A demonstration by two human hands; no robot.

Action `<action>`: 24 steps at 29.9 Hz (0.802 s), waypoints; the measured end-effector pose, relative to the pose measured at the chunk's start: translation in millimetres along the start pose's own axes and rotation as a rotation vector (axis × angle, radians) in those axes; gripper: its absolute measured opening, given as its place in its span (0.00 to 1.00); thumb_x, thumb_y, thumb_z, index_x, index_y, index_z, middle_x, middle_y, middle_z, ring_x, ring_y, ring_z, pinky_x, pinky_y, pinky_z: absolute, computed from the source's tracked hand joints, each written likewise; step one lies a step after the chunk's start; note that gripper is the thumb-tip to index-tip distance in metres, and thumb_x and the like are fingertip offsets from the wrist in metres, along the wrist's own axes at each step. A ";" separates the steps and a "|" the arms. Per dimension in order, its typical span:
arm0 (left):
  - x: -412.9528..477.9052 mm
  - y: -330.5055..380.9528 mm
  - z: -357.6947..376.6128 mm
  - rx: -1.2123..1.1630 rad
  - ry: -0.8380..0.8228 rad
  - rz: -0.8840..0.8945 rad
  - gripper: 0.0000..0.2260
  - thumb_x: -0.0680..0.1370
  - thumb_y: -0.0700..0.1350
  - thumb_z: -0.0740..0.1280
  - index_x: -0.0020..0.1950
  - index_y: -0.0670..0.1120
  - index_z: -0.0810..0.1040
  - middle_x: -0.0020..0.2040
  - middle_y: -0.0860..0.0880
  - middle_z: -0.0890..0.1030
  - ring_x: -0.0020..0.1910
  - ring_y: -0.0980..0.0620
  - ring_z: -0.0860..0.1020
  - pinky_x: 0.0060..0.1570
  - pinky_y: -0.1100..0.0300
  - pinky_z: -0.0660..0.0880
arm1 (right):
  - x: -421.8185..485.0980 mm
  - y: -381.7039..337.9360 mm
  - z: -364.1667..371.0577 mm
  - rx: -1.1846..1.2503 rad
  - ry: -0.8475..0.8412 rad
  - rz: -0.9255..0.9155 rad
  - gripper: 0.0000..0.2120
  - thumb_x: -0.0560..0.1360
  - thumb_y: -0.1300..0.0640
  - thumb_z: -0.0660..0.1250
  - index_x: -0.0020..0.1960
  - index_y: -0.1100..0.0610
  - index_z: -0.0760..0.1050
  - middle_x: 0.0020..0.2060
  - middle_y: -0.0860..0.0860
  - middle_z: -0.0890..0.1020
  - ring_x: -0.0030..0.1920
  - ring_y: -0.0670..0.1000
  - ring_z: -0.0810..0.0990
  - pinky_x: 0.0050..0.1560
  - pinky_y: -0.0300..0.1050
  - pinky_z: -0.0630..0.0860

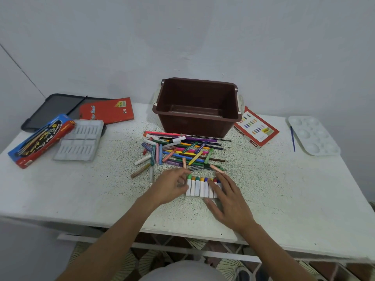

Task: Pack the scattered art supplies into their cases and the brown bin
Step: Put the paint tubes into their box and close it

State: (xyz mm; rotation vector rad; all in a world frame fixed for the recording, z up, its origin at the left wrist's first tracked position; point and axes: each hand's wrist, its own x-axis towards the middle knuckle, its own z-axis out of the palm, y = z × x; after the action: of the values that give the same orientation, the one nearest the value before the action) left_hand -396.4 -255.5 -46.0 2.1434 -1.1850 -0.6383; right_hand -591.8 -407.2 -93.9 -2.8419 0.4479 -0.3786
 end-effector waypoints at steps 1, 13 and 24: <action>-1.0 -0.5 1.2 0.038 0.006 0.018 0.20 0.77 0.47 0.68 0.70 0.50 0.73 0.54 0.55 0.76 0.51 0.58 0.74 0.48 0.67 0.69 | -0.1 0.0 0.1 0.001 0.003 0.001 0.28 0.80 0.37 0.57 0.74 0.52 0.67 0.75 0.56 0.65 0.76 0.56 0.59 0.71 0.57 0.67; -10.9 -21.0 19.1 0.210 0.084 0.222 0.21 0.82 0.50 0.61 0.73 0.45 0.69 0.61 0.51 0.71 0.63 0.55 0.67 0.65 0.62 0.66 | -0.3 0.6 1.5 -0.005 -0.017 0.009 0.29 0.80 0.37 0.55 0.75 0.52 0.66 0.75 0.55 0.64 0.77 0.55 0.58 0.71 0.57 0.66; -4.9 -21.2 8.3 0.300 0.210 0.327 0.22 0.80 0.57 0.55 0.67 0.49 0.76 0.56 0.53 0.77 0.57 0.55 0.71 0.57 0.59 0.67 | -0.1 1.7 2.4 -0.002 -0.004 -0.007 0.29 0.81 0.37 0.56 0.75 0.52 0.65 0.75 0.56 0.64 0.76 0.56 0.59 0.72 0.56 0.65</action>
State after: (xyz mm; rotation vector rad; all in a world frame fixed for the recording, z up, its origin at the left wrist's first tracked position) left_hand -392.0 -244.6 -66.1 2.1184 -1.5418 -0.0935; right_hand -591.7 -408.2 -96.6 -2.8469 0.4381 -0.3746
